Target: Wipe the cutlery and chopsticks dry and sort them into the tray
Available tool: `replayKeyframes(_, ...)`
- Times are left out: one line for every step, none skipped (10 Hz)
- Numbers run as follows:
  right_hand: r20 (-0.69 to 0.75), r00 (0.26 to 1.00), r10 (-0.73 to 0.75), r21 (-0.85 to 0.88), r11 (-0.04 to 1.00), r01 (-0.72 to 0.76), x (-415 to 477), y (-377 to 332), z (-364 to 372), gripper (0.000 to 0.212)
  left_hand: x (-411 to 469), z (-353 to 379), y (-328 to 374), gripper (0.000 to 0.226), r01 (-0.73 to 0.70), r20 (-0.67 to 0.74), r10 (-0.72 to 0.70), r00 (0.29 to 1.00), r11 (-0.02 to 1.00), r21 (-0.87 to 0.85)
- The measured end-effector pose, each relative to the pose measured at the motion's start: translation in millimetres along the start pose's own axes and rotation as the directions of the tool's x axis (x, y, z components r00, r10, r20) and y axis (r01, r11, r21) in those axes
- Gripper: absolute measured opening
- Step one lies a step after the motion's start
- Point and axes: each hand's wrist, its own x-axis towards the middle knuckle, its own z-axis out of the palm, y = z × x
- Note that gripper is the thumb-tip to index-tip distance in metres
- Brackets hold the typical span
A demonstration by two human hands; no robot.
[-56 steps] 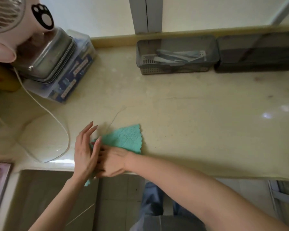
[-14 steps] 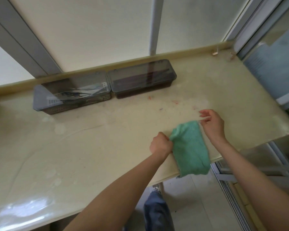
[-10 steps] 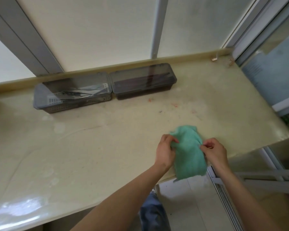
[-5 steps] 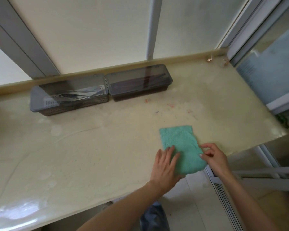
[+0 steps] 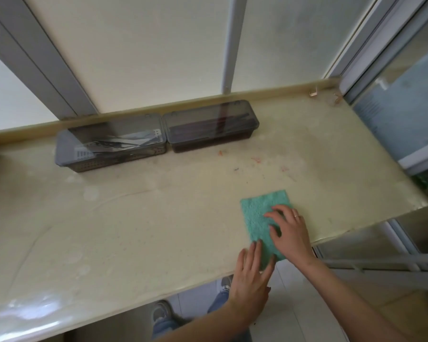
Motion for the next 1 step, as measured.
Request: replayKeyframes(-0.026,0.998,0.064,0.039,0.997,-0.063,4.7,-9.8,-2.1,0.034,4.2,-13.5,-11.7,0.061,-0.022,-0.177,-0.004,0.984,0.989,-0.146)
